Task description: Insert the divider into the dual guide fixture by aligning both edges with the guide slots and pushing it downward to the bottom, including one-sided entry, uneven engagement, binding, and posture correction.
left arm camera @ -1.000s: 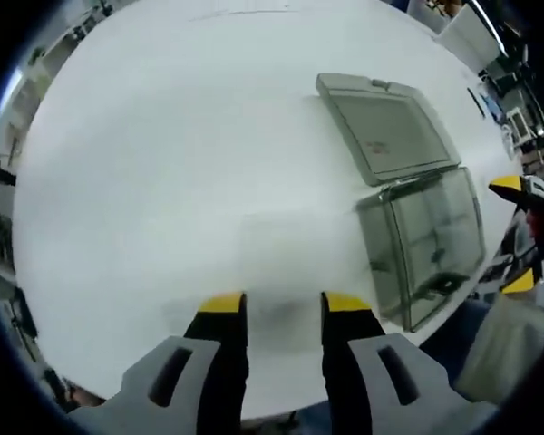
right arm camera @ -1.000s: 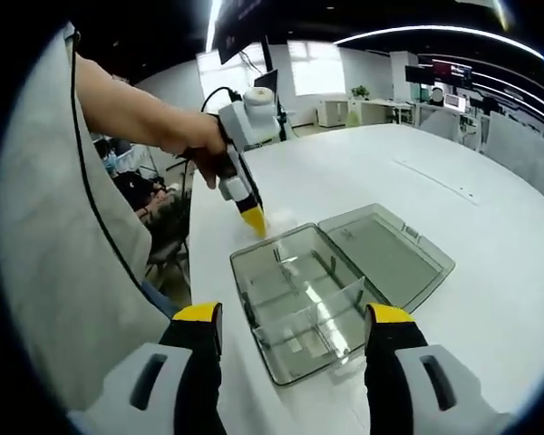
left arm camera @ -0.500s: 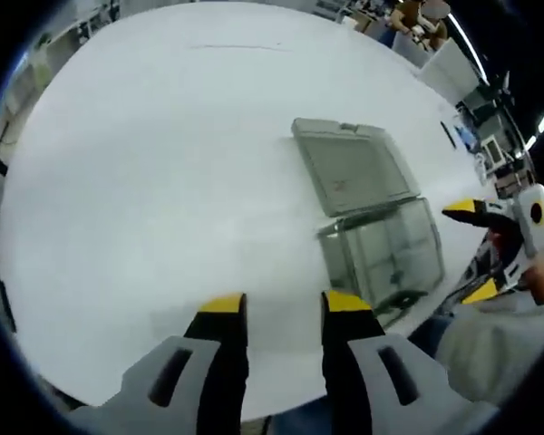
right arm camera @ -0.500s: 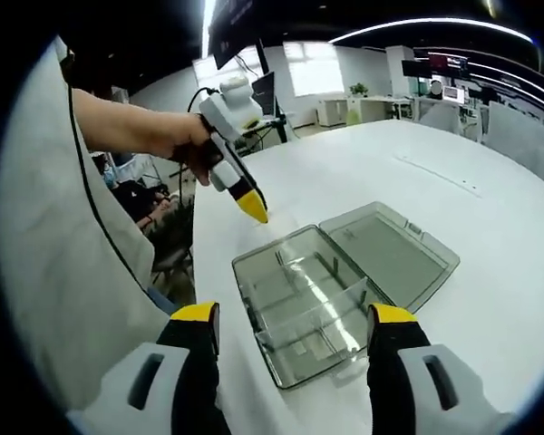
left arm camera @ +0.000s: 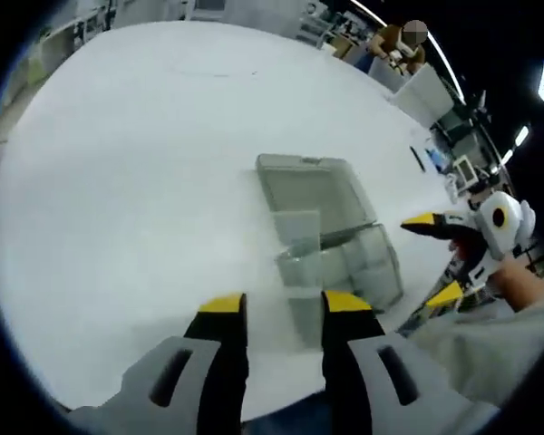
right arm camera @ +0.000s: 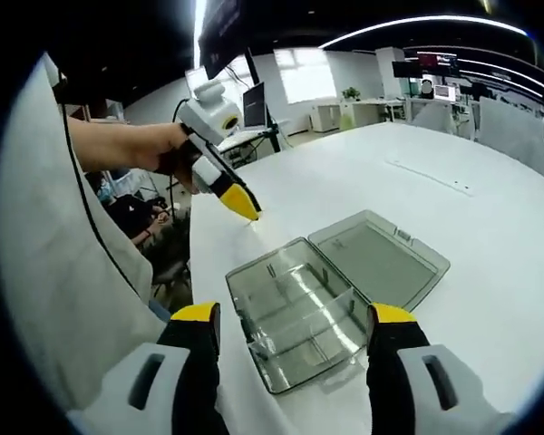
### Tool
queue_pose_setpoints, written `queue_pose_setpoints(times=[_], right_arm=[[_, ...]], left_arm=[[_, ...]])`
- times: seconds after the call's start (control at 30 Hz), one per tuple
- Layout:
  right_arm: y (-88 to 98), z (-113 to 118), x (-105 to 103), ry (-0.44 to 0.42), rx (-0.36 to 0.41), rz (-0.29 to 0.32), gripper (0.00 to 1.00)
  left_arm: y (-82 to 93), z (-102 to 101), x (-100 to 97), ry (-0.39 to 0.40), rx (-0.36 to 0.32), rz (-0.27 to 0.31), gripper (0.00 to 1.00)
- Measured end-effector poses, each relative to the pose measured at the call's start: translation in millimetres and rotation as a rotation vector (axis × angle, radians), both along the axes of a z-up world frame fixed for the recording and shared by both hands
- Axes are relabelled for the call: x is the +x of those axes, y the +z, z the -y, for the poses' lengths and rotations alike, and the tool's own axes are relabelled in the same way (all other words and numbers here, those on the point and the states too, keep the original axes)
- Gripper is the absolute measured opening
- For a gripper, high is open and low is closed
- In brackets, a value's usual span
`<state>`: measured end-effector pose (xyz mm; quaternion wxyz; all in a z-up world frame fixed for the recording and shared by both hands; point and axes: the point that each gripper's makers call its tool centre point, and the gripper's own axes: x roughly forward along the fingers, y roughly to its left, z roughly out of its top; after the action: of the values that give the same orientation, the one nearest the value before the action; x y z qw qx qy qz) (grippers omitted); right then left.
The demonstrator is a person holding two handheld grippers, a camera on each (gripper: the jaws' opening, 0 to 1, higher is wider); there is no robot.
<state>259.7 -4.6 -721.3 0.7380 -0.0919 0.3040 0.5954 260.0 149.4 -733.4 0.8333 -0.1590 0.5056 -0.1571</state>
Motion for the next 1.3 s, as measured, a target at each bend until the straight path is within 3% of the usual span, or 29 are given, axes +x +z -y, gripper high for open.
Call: queue_pose_setpoints(times=[0.73,1.3], right_arm=[[19.3,-6.3,-1.1,0.01,0.068,-0.036,0.63],[33.0,-13.1,-6.6,0.038,0.117,-0.064,0.62]], left_arm=[[27.5,21.2,-2.7,-0.013,-0.167,0.081,0.27],[40.0,25.0,-5.8,-0.016,-0.243,0.136,0.27]])
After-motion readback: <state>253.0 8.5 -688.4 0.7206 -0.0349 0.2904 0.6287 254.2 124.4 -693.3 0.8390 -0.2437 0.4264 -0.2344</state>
